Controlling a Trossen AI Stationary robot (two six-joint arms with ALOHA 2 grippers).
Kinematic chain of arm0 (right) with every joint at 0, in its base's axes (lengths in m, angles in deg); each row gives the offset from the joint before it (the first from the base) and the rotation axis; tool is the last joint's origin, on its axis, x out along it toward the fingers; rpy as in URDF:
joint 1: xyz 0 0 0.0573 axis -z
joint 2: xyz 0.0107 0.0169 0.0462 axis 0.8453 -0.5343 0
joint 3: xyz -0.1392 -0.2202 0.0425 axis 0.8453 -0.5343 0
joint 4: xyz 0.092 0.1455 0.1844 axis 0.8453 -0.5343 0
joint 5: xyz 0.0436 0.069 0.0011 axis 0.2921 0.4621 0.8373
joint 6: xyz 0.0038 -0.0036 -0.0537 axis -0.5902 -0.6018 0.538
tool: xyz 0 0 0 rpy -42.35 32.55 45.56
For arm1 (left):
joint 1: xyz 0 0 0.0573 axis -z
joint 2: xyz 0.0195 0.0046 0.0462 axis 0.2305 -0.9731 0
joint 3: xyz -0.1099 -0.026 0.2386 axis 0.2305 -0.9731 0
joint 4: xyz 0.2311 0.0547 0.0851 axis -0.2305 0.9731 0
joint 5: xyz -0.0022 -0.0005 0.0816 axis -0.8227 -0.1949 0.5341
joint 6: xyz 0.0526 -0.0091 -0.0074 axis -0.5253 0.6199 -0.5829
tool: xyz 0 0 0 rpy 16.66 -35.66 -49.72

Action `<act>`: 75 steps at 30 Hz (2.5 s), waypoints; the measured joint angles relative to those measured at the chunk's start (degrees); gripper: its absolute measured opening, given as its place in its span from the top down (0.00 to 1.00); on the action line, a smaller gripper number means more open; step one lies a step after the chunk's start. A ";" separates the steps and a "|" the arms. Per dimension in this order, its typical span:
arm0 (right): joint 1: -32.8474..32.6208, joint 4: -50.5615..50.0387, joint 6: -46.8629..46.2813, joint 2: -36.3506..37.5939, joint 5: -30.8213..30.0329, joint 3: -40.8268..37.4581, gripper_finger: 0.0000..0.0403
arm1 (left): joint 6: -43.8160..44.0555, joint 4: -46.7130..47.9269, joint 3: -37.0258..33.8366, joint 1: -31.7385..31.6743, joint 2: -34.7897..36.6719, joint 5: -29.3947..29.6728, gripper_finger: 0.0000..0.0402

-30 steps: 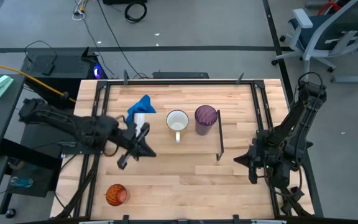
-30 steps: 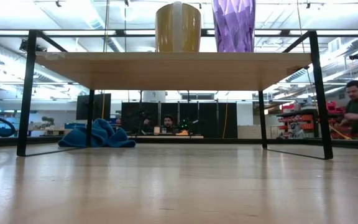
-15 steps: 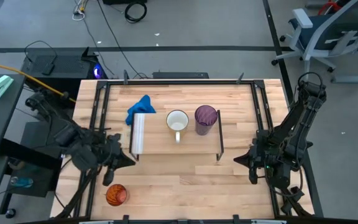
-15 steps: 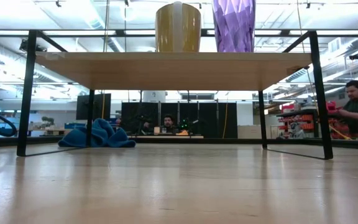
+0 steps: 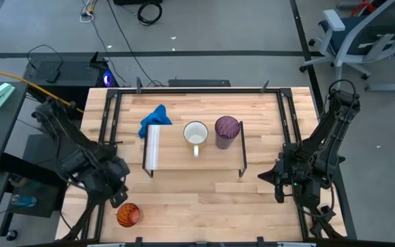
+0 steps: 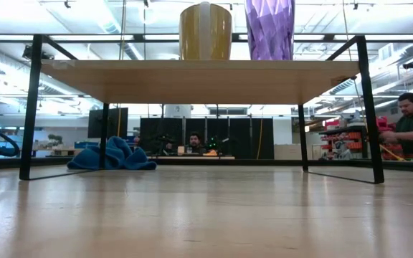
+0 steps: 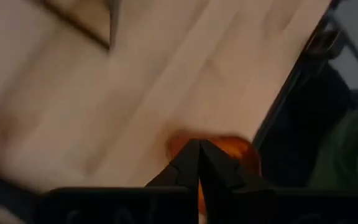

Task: Stack small to large cups/mugs on shelf
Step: Put the orange cup on the shelf

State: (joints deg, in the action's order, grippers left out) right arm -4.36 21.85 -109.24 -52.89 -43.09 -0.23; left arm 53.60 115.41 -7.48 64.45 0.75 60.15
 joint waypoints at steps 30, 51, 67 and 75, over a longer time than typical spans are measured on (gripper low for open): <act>0.00 -0.02 -0.04 0.00 0.66 -0.01 0.97 | 15.90 -2.26 -0.04 0.52 -12.58 -17.33 0.86; 0.00 0.00 -0.13 0.00 0.66 0.00 0.97 | 15.74 -1.69 -0.17 0.50 -17.22 -16.99 0.70; 0.00 0.00 -0.52 0.00 0.66 -0.01 0.97 | 13.53 -1.41 -0.17 0.50 -20.82 -17.09 0.67; 0.01 0.01 -0.50 0.00 0.68 0.00 0.97 | 13.38 -1.37 -0.17 0.50 -20.82 -17.07 0.77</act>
State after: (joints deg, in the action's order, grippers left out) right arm -4.36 21.86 -109.75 -52.89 -42.41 -0.23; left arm 66.98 114.04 -7.66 64.94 -20.07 43.07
